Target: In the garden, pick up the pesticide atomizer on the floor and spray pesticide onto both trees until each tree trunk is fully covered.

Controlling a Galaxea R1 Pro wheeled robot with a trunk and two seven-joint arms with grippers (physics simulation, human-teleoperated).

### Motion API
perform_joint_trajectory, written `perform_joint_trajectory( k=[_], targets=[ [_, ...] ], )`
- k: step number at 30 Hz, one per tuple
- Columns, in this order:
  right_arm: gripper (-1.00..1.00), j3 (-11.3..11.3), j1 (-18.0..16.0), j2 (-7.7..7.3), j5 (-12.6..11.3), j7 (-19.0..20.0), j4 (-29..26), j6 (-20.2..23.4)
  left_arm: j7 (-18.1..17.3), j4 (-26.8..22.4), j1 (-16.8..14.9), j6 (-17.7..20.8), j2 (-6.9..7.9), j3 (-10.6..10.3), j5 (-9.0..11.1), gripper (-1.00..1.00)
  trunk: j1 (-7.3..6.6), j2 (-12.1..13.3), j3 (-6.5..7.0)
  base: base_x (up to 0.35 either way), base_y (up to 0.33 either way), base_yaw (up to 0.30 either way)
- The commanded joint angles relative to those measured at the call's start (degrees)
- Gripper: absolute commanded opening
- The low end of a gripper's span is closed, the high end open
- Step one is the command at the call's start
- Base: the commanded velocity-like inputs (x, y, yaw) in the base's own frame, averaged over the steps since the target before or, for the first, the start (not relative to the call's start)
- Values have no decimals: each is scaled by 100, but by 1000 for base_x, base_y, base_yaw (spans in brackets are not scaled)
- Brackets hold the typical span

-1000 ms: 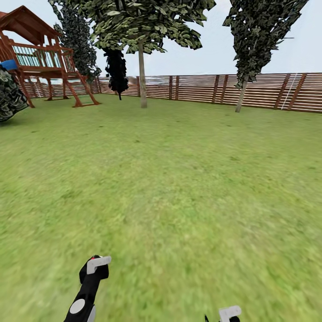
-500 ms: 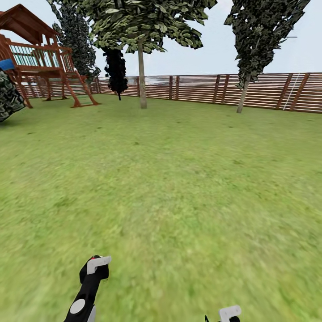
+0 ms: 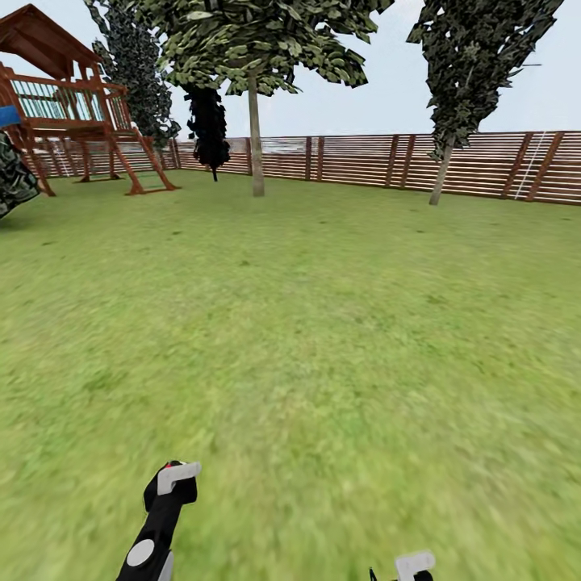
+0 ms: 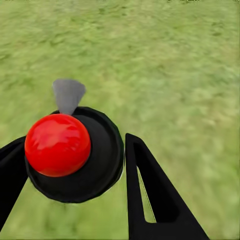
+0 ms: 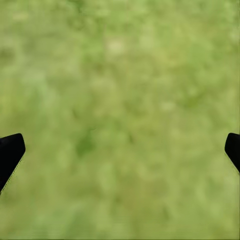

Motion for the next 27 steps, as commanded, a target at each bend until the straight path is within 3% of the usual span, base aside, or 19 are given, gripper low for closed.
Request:
perform_joint_trajectory(
  k=[1, 27],
  targets=[
    [100, 0, 0, 0, 0, 1, 0, 0, 0, -1, 0, -1, -3, 0, -1, -100, 0, 0, 0, 338, 0, 0],
    [100, 0, 1, 1, 0, 1, 0, 0, 0, -1, 0, -1, -28, 0, -1, -100, 0, 0, 0, 338, 0, 0]
  ],
)
